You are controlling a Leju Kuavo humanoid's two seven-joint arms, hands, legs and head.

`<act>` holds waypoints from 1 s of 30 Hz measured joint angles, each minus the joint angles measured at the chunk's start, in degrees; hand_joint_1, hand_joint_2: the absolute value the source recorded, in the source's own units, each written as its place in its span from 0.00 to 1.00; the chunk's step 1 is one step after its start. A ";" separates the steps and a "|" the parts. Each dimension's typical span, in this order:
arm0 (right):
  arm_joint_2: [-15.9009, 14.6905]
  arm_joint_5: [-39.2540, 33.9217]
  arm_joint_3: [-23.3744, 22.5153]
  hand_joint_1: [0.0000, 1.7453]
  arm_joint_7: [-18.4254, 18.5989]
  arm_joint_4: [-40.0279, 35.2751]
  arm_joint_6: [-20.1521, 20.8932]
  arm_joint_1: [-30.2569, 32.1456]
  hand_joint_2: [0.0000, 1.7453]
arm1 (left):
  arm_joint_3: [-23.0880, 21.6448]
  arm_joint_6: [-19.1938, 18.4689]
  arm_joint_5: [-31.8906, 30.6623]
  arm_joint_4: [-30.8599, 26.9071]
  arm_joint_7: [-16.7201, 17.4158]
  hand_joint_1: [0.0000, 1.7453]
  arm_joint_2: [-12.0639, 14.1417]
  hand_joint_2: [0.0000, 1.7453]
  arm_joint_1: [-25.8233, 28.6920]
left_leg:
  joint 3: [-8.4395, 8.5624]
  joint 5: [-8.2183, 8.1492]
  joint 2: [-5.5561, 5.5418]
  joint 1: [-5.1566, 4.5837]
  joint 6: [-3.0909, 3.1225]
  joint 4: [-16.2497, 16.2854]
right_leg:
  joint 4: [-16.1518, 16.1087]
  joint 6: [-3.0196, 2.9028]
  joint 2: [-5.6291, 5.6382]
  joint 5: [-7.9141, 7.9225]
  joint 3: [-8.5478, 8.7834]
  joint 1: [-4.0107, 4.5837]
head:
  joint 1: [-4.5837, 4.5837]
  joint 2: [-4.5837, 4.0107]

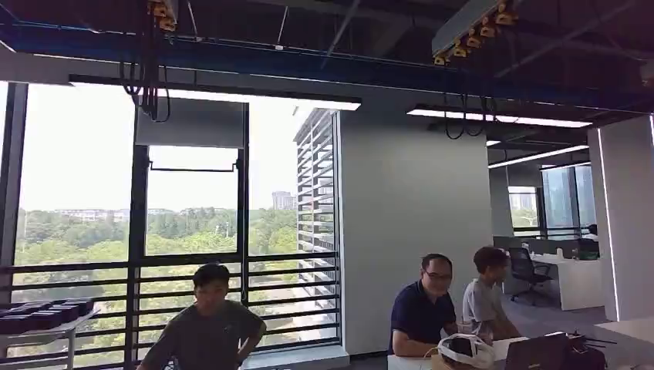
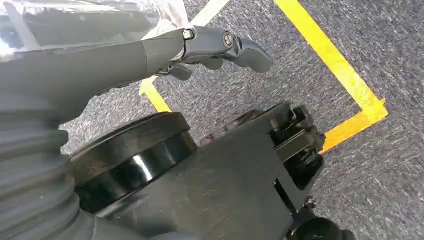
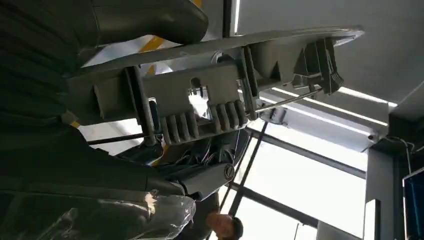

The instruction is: Take the parts from the cabinet and place them on the table.

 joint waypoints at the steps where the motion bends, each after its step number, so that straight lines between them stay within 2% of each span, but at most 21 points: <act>1: 0.02 0.00 0.00 1.00 -0.02 0.00 0.00 -0.01 1.00 | 0.00 0.00 -0.04 0.00 0.00 0.00 0.00 1.00 -0.03 | 1.79 3.11 0.00 -0.01 0.23 -4.44 | 0.03 0.11 0.07 -0.25 0.39 0.03 | 0.07 0.00; 2: 0.02 0.00 0.00 1.00 -0.02 0.00 0.00 -0.01 1.00 | 0.00 0.00 -0.04 0.00 0.00 0.00 0.04 1.00 -0.05 | 3.98 6.10 0.00 -0.03 0.56 -9.59 | 0.03 0.27 0.10 -0.52 0.85 0.04 | 0.15 0.00; 3: 0.02 0.00 0.00 1.00 -0.02 0.00 0.00 -0.01 1.00 | 0.00 0.00 -0.04 0.02 0.00 0.00 0.09 1.00 -0.07 | 5.50 7.17 0.00 -0.17 1.01 -13.36 | 0.00 0.47 0.07 -0.79 1.09 0.01 | 0.20 0.00; 5: 0.02 0.00 -0.02 1.00 -0.04 0.04 -0.02 -0.06 1.00 | 0.00 0.00 -0.07 0.02 0.17 0.00 0.11 1.00 -0.22 | 6.66 5.69 0.02 -0.53 1.72 -15.00 | 0.21 1.20 0.12 -0.96 0.79 0.29 | 0.20 0.00; 7: 0.02 0.00 -0.04 1.00 -0.02 0.09 -0.02 -0.09 1.00 | 0.00 0.00 -0.07 0.02 0.17 0.00 0.15 1.00 -0.08 | 6.60 5.75 -0.07 -0.68 2.20 -14.95 | -0.22 1.82 0.03 -0.79 0.85 0.15 | 0.04 0.00; 9: 0.00 0.00 -0.09 1.00 -0.02 0.09 0.00 -0.10 1.00 | 0.00 0.00 -0.09 0.02 0.15 0.00 0.13 1.00 -0.13 | 7.09 6.13 -0.02 -0.10 2.77 -15.93 | 0.75 2.47 0.11 -1.72 0.62 0.18 | 0.02 0.00; 10: 0.00 0.00 -0.11 1.00 -0.04 0.09 0.00 -0.19 1.00 | 0.00 0.02 -0.11 0.04 0.17 0.00 0.13 1.00 -0.23 | 7.15 6.07 -0.01 0.02 3.01 -15.98 | 3.57 2.65 0.17 -3.33 -0.82 0.13 | -0.31 0.00; 12: 0.00 0.00 -0.09 1.00 -0.04 0.09 0.00 -0.02 1.00 | 0.00 0.02 -0.11 0.04 0.15 0.00 0.07 1.00 -0.31 | 7.21 5.85 -0.01 0.01 3.32 -15.95 | 12.90 3.08 0.18 -7.19 -5.80 -0.08 | -0.63 0.00; 13: 0.00 0.00 -0.09 1.00 -0.04 0.11 -0.02 0.02 1.00 | 0.00 0.02 -0.11 0.04 0.17 0.00 0.07 1.00 -0.25 | 7.25 5.74 0.00 -0.02 3.35 -15.92 | 16.49 3.22 0.17 -8.00 -8.00 -0.13 | -0.70 0.00; 14: 0.00 0.00 -0.09 1.00 -0.02 0.13 -0.02 0.05 1.00 | 0.00 0.02 -0.11 0.04 0.17 0.00 0.07 1.00 -0.19 | 7.40 5.61 -0.01 -0.03 3.37 -15.90 | 17.75 3.25 0.17 -7.47 -9.09 -0.16 | -0.83 0.00; 15: -0.04 0.00 -0.07 1.00 -0.02 0.20 -0.02 0.07 1.00 | 0.00 0.02 -0.09 0.04 0.17 0.00 0.07 1.00 -0.13 | 7.68 5.38 -0.04 -0.02 3.29 -15.89 | 16.27 3.23 0.17 -5.41 -8.81 -0.16 | -0.92 0.00; 16: -0.02 0.00 -0.07 1.00 -0.02 0.24 -0.02 0.07 1.00 | 0.00 0.00 -0.09 0.04 0.17 0.00 0.07 1.00 -0.12 | 8.05 5.13 -0.10 -0.01 3.17 -15.84 | 12.33 3.11 0.16 -2.43 -7.32 -0.16 | -1.01 0.00; 17: -0.02 0.00 -0.07 1.00 -0.02 0.24 0.00 0.06 1.00 | 0.00 0.02 -0.09 0.04 0.17 0.00 0.02 1.00 -0.13 | 8.55 4.77 -0.18 0.01 2.95 -15.78 | 6.82 2.90 0.16 0.80 -5.03 -0.16 | -1.07 0.00; 18: -0.02 0.00 -0.07 1.00 -0.02 0.26 -0.02 0.04 1.00 | 0.02 0.02 -0.09 0.04 0.17 0.00 0.00 1.00 -0.14 | 8.98 4.37 -0.19 0.01 2.68 -15.75 | 1.81 2.64 0.15 2.88 -3.00 -0.13 | -1.09 0.00; 19: -0.02 0.00 -0.05 1.00 -0.02 0.33 0.00 0.00 1.00 | 0.02 0.02 -0.07 0.04 0.17 0.00 0.00 1.00 -0.21 | 8.95 4.11 -0.18 -0.44 2.28 -15.64 | 1.21 2.51 0.12 1.86 -2.23 0.18 | -0.83 0.00; 22: -0.04 0.00 -0.11 1.00 -0.02 0.35 -0.04 0.02 1.00 | 0.02 0.07 -0.07 0.04 0.17 0.00 0.00 1.00 -0.23 | 9.01 4.04 -0.02 -0.19 1.40 -15.89 | 0.50 1.55 0.44 1.25 -2.13 0.40 | -0.81 0.04; 24: -0.02 0.00 -0.13 1.00 -0.02 0.33 -0.07 -0.02 1.00 | 0.04 0.07 -0.07 0.04 0.17 0.00 0.02 1.00 -0.25 | 9.06 3.14 -0.03 -0.14 0.62 -15.49 | -0.25 0.84 0.36 1.38 -1.39 -0.17 | -0.83 0.07; 26: 0.02 0.00 -0.11 1.00 -0.04 0.33 -0.07 -0.04 1.00 | 0.04 0.09 -0.07 0.04 0.17 0.00 0.02 1.00 -0.33 | 6.53 -0.04 -0.01 -0.04 0.22 -9.39 | -0.42 0.26 0.16 1.05 -0.85 -0.26 | -0.44 0.02; 28: 0.02 0.00 -0.02 1.00 -0.04 0.37 -0.07 -0.01 1.00 | 0.04 0.07 -0.07 0.04 0.17 0.00 0.02 1.00 -0.15 | 1.53 -3.37 -0.01 0.07 -0.08 0.20 | -0.39 0.04 0.11 0.73 -0.55 -0.18 | -0.17 0.00; 29: 0.02 0.00 -0.02 1.00 -0.02 0.42 -0.07 0.04 1.00 | 0.04 0.07 -0.07 0.04 0.17 0.00 0.02 1.00 0.00 | 0.04 -3.36 0.00 0.07 -0.11 2.36 | -0.36 0.05 0.15 0.56 -0.37 -0.14 | -0.11 0.00; 30: 0.02 0.00 0.00 1.00 -0.02 0.42 -0.07 0.15 1.00 | 0.02 0.07 -0.07 0.04 0.17 0.00 0.02 1.00 0.10 | -0.02 -1.65 -0.01 0.07 -0.04 1.52 | -0.34 0.09 0.23 0.34 -0.09 -0.13 | -0.02 0.00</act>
